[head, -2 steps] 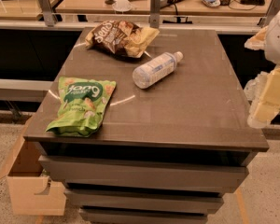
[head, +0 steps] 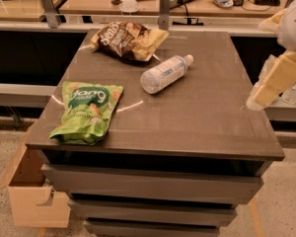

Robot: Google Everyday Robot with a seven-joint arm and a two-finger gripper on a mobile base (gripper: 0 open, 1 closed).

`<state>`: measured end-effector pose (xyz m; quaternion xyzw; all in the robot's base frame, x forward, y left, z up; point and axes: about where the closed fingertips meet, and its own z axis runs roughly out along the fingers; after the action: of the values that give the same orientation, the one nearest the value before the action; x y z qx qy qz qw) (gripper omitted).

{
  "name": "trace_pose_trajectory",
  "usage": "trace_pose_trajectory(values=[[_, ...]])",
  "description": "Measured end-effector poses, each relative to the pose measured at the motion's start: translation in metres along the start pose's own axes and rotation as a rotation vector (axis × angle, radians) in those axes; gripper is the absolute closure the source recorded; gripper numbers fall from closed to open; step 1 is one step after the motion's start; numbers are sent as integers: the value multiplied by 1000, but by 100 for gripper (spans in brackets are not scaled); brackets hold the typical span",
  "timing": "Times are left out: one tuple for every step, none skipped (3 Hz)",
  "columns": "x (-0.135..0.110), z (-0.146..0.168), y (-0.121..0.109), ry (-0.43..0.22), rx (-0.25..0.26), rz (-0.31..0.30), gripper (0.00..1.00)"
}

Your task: Move brown chip bag near green rice chip bag

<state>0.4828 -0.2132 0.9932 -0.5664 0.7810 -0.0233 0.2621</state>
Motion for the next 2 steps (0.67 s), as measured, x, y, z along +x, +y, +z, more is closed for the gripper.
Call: trace_pose_trajectory(values=[[-19, 24, -49, -189, 70, 98, 0], [-52, 69, -110, -375, 102, 159, 0]])
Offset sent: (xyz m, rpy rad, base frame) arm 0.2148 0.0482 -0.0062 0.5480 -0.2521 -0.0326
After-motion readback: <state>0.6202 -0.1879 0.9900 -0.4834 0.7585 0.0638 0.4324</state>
